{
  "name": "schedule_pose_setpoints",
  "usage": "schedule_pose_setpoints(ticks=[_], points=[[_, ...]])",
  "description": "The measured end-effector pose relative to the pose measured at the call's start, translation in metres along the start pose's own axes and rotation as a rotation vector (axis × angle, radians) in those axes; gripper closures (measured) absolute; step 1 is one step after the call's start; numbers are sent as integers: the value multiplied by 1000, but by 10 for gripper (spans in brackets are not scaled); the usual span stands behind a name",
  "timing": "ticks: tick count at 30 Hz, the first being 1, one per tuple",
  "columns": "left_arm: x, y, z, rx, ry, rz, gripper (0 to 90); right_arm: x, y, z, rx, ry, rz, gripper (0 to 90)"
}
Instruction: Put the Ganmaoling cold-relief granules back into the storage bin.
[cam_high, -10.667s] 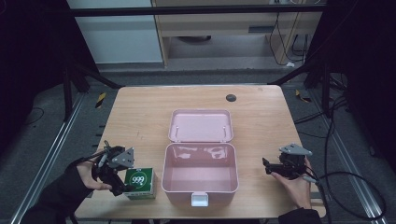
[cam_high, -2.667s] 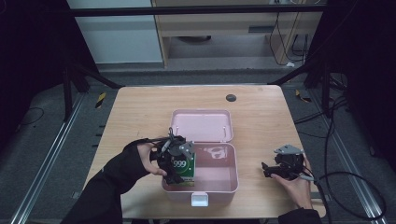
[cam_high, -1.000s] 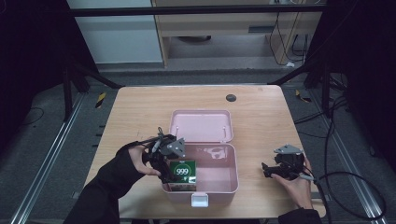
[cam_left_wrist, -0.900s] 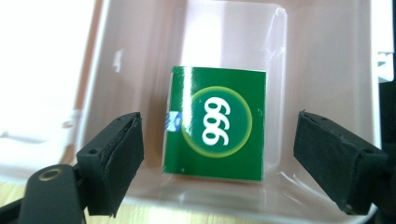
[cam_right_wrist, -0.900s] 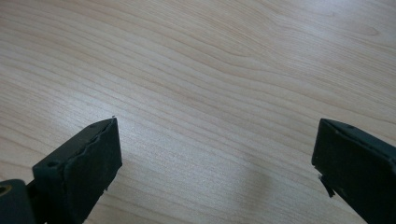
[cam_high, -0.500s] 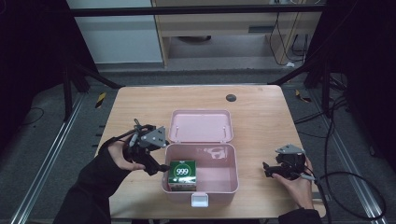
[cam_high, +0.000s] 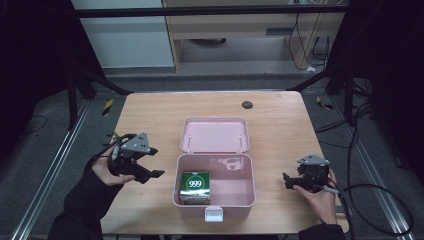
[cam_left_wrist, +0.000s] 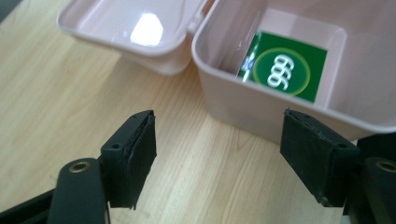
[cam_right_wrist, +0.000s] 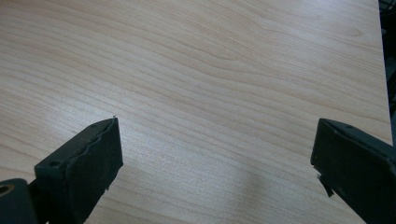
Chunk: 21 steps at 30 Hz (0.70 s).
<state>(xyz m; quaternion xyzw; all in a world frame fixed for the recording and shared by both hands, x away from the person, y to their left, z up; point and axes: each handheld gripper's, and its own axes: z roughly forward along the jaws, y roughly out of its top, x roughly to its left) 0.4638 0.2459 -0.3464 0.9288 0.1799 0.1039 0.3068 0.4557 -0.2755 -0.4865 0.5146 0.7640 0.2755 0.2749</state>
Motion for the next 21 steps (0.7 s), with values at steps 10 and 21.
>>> schedule_pose_setpoints(ticks=[10,21], points=[[13,-54,24,-35,74,-184,235,-1,-1,-1,-7,1,10,24],[32,-105,61,-28,237,-448,205,-2,-3,0,-7,-11,17,24]])
